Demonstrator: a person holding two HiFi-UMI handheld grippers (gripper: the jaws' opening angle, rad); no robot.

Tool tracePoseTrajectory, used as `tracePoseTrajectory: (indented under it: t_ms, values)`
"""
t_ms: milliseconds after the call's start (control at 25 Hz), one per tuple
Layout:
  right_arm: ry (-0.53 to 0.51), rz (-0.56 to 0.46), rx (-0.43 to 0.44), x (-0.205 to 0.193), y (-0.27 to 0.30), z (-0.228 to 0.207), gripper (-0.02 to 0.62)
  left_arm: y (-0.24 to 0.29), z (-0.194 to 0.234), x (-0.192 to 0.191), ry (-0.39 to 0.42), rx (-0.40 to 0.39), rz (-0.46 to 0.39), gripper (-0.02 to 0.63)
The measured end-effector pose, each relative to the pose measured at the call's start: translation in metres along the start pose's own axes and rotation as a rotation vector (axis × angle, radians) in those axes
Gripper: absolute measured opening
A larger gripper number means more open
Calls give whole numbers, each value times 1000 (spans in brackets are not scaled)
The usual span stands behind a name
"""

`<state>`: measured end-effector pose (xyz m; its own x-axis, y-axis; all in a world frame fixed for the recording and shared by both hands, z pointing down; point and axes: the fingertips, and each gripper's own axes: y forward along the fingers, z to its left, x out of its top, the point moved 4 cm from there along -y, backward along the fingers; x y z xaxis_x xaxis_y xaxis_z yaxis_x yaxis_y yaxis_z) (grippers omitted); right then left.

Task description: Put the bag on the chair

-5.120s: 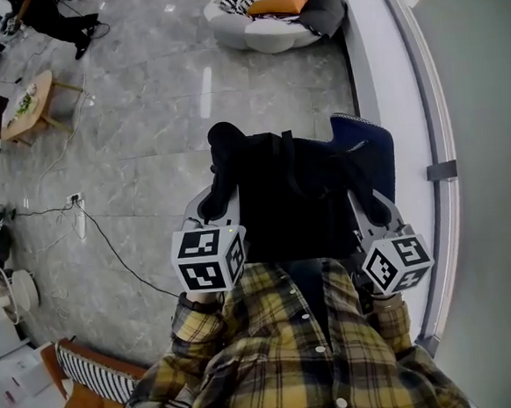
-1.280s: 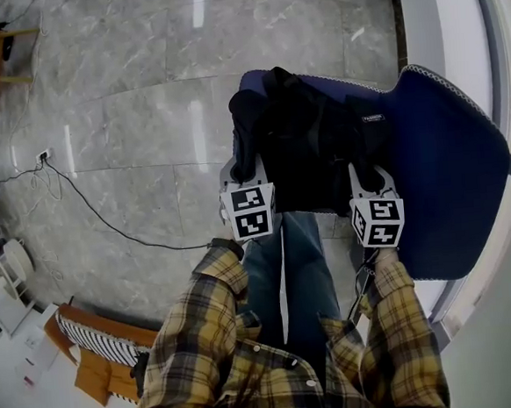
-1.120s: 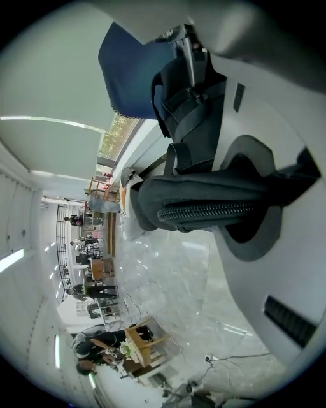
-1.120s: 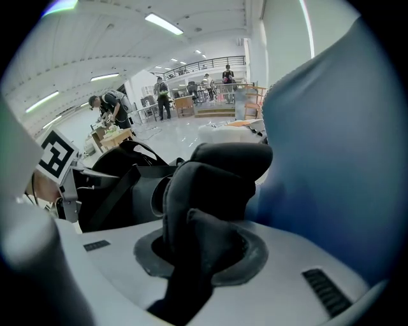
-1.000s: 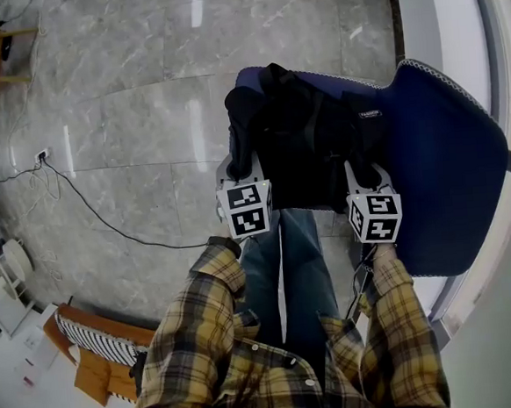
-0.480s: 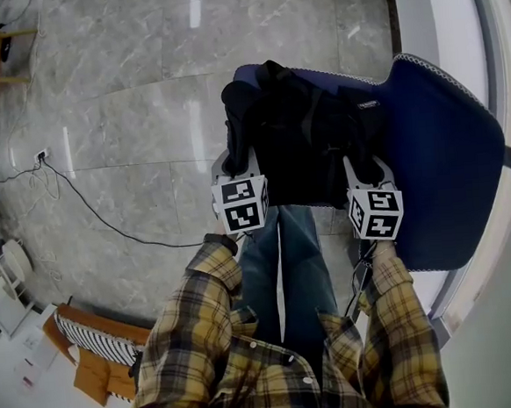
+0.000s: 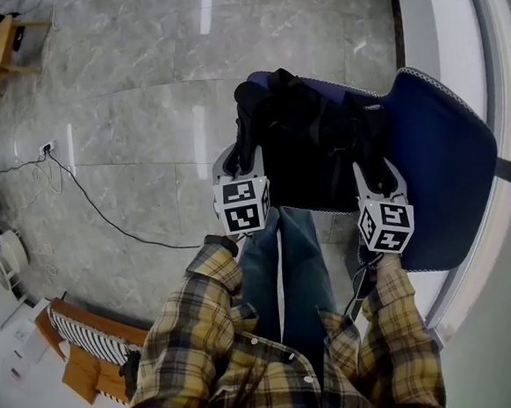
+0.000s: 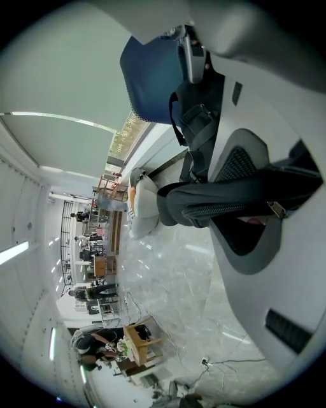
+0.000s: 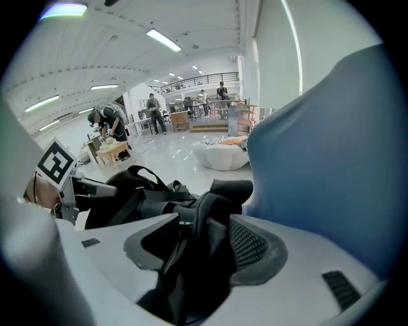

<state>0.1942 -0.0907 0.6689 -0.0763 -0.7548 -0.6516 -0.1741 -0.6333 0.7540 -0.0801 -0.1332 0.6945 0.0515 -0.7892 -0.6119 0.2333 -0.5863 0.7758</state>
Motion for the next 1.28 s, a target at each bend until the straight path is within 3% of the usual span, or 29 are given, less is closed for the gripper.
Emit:
tracePoseTrajectory:
  t_ms: [560,920,1280]
  values:
    - [2,-102,72,49,-44,30,239,-57,-9,42,-30,11,-116,152]
    - [-13,-189,99,109,-102,51,239,-110,-37,94,17,-69,-182,152]
    - [-19,-327,159,177,-169,68,235,-167,-74,156,2,-203,-245,152]
